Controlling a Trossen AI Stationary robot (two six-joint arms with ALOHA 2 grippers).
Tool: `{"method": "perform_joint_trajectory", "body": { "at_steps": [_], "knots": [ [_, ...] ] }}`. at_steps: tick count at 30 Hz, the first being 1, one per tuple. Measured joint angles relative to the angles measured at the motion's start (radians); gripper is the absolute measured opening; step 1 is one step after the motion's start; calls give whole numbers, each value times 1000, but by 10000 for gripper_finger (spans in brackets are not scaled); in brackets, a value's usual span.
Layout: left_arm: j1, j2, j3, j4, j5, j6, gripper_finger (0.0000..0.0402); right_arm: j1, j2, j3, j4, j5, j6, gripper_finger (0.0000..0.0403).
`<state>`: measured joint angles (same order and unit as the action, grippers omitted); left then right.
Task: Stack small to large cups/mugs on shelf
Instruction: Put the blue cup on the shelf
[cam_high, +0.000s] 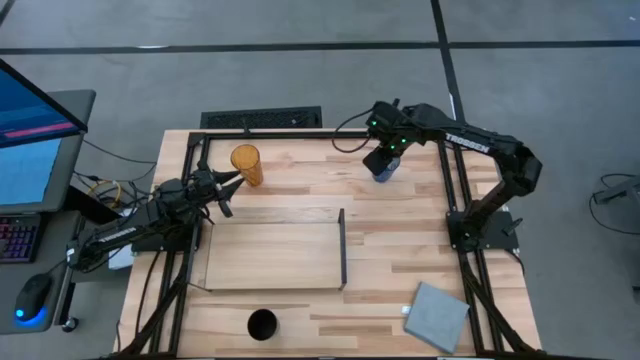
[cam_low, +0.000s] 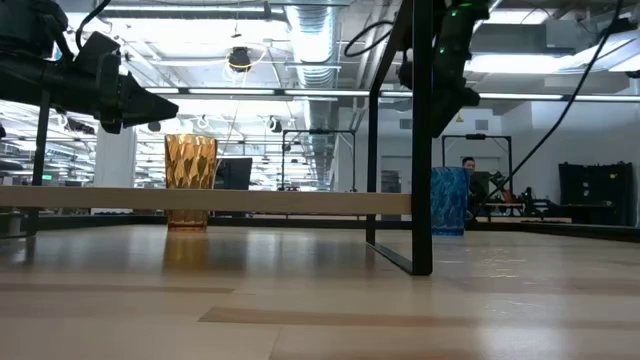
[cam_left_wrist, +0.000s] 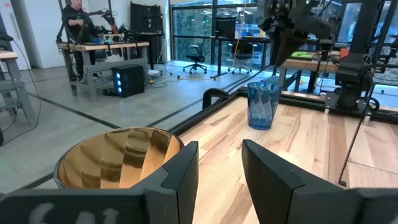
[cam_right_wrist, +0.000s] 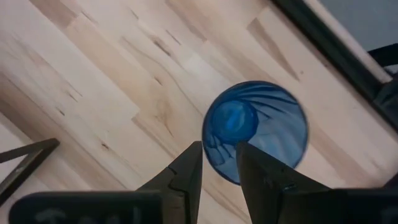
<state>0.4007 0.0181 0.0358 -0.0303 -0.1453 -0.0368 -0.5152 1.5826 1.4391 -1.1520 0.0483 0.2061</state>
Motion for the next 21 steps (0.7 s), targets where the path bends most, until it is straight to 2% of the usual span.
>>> {"method": "perform_joint_trajectory", "body": {
  "at_steps": [11,21],
  "knots": [
    [0,0,0,0,0,0,114,18,127,0,6,0,4,121],
    [0,0,0,0,0,0,114,18,188,0,18,1,-4,121]
  ]
}}
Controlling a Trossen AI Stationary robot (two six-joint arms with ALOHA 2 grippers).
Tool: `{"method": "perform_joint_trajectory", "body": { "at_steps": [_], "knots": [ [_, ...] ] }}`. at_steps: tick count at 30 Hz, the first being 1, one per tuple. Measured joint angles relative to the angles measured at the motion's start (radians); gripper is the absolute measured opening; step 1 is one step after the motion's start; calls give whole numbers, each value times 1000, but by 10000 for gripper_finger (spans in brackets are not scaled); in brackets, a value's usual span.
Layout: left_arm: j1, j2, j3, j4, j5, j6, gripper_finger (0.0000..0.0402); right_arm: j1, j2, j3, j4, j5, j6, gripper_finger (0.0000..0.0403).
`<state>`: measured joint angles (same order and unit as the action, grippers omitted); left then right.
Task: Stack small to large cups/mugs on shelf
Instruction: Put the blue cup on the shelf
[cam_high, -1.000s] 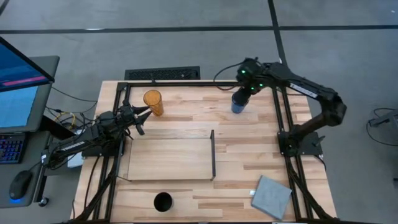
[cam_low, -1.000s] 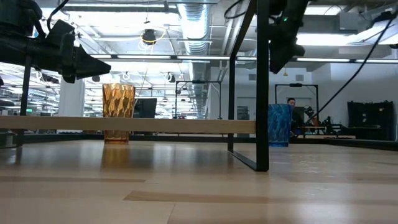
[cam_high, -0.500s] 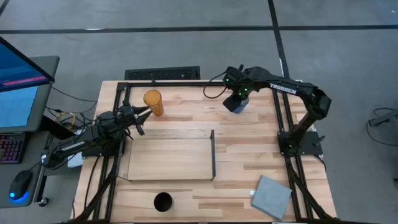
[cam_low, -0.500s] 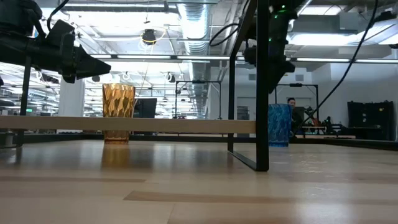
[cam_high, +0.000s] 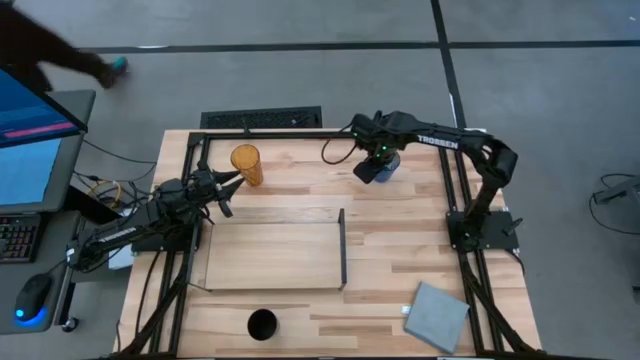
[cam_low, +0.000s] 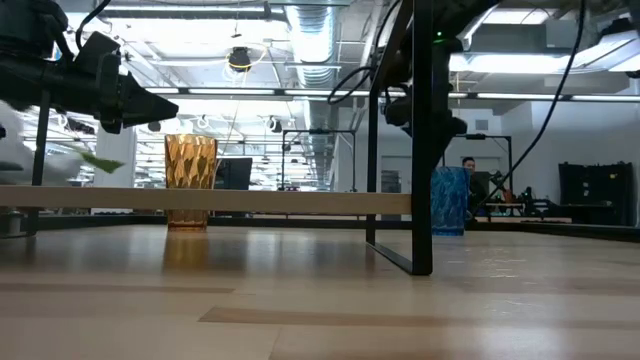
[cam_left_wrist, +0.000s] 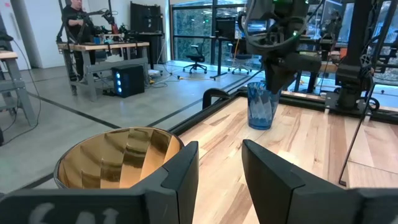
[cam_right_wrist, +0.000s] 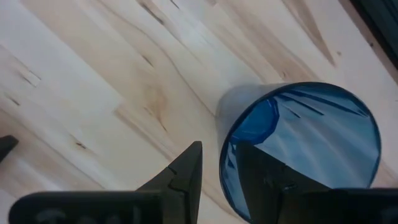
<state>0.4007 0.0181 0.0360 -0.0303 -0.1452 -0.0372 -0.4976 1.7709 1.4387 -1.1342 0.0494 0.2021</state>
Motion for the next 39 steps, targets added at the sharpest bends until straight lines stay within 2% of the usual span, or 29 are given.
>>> {"method": "perform_joint_trajectory", "body": {
  "at_steps": [9,18,22,32,39],
  "knots": [
    [0,0,0,0,0,28,114,-3,48,0,13,3,-19,109],
    [0,0,0,0,0,40,114,-7,50,0,24,7,-54,13],
    [0,0,0,0,0,41,114,-9,50,0,22,7,-53,20],
    [0,0,0,0,0,41,114,1,49,1,8,6,-45,9],
    [0,0,0,0,-1,41,114,36,49,117,-88,4,-44,9]
  ]
}}
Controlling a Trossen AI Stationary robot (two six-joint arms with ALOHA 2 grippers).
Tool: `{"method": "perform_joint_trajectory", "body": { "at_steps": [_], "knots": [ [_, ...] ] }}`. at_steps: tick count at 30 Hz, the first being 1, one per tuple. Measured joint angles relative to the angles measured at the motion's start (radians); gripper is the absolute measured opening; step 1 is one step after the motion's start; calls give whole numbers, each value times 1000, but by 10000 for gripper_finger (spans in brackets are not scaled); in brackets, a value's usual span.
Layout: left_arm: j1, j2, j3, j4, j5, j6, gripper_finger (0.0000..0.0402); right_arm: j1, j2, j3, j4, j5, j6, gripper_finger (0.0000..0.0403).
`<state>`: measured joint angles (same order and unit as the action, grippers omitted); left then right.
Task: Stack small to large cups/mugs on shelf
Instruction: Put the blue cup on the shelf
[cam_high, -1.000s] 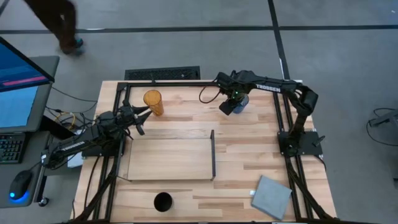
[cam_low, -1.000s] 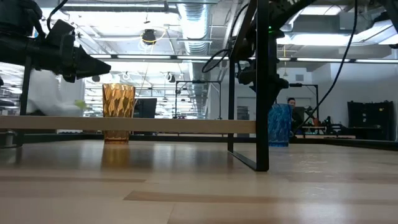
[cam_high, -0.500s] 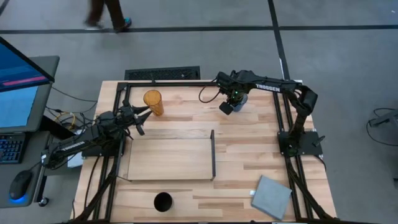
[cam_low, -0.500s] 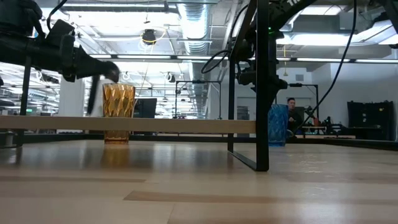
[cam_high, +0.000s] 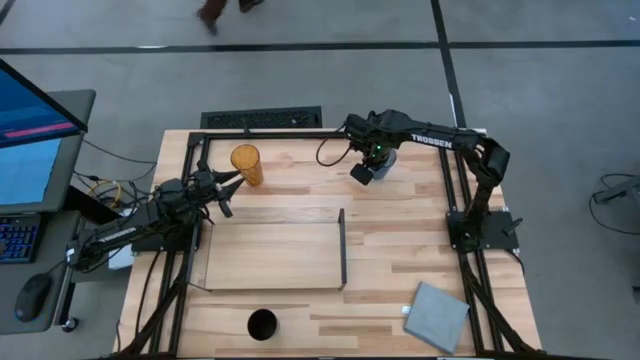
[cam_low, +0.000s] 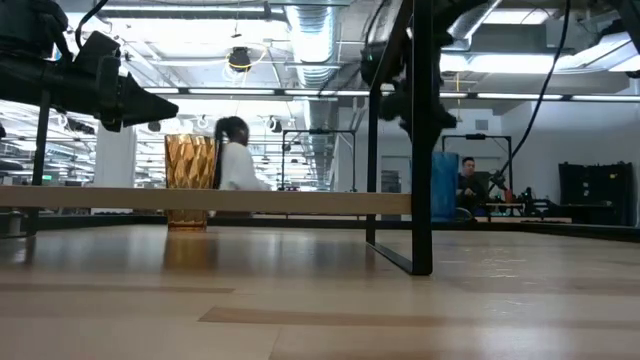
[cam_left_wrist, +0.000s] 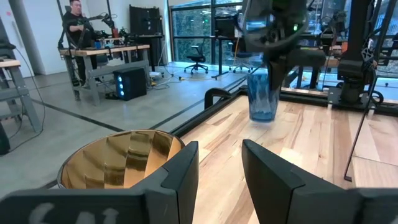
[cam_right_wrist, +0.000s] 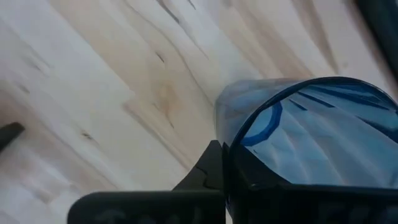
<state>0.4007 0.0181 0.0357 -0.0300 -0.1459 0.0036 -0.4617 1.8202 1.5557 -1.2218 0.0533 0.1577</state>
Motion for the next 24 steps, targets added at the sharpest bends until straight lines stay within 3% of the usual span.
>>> {"method": "perform_joint_trajectory", "body": {
  "at_steps": [16,24],
  "knots": [
    [0,0,0,0,0,0,114,163,-1,534,-109,0,21,9],
    [0,0,0,0,0,0,114,312,-1,673,-71,-7,79,9]
  ]
}}
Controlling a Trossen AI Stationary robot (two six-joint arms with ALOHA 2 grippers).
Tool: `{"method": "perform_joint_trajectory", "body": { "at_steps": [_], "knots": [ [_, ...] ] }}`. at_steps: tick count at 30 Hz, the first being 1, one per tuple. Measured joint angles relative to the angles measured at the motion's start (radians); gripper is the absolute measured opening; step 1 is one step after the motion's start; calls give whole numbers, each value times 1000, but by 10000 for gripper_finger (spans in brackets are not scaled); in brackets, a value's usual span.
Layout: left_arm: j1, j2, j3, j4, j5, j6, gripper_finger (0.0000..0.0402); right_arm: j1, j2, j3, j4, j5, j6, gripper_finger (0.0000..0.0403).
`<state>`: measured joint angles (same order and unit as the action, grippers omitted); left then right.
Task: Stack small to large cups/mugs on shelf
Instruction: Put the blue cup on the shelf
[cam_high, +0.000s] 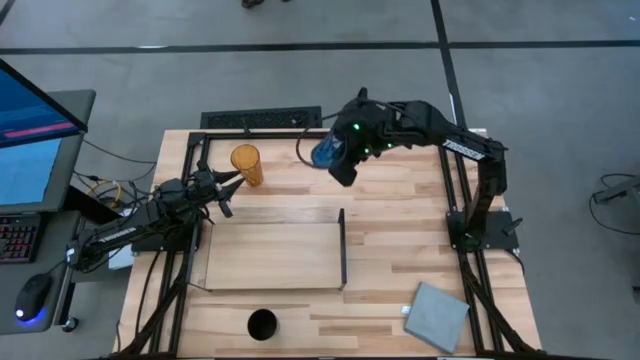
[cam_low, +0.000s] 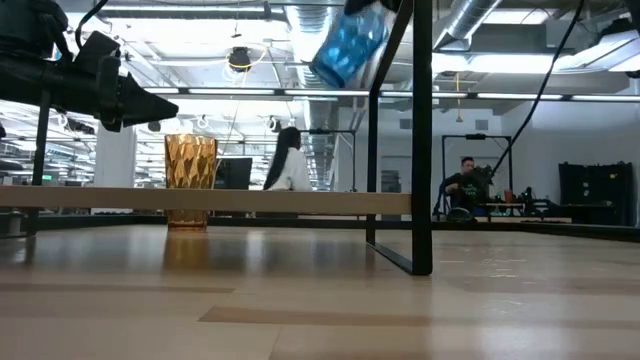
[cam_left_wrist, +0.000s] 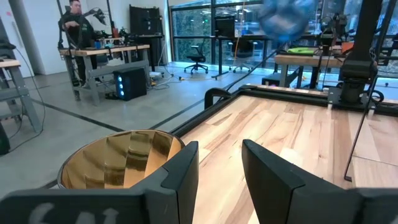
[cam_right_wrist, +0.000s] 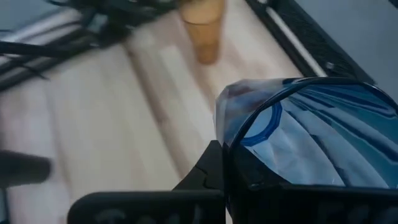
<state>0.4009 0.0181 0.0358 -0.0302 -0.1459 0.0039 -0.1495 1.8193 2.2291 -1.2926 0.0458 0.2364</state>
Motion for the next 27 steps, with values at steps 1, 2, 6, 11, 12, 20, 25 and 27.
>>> {"method": "perform_joint_trajectory", "body": {
  "at_steps": [1,2,6,11,12,20,25,27],
  "knots": [
    [0,0,0,0,0,0,114,21,-1,6,1,-1,9,9],
    [0,0,0,0,0,0,114,39,-1,8,4,0,23,9],
    [0,0,0,0,0,0,114,108,4,8,13,1,82,9],
    [0,0,0,0,0,0,114,183,57,7,49,2,116,9],
    [0,0,0,0,0,0,114,194,68,7,57,2,116,9],
    [0,0,0,0,0,0,114,243,171,30,44,-22,149,9],
    [0,0,0,0,2,0,114,272,248,122,-18,-60,149,9],
    [0,0,0,0,2,0,114,285,264,122,-42,-77,150,9]
  ]
}}
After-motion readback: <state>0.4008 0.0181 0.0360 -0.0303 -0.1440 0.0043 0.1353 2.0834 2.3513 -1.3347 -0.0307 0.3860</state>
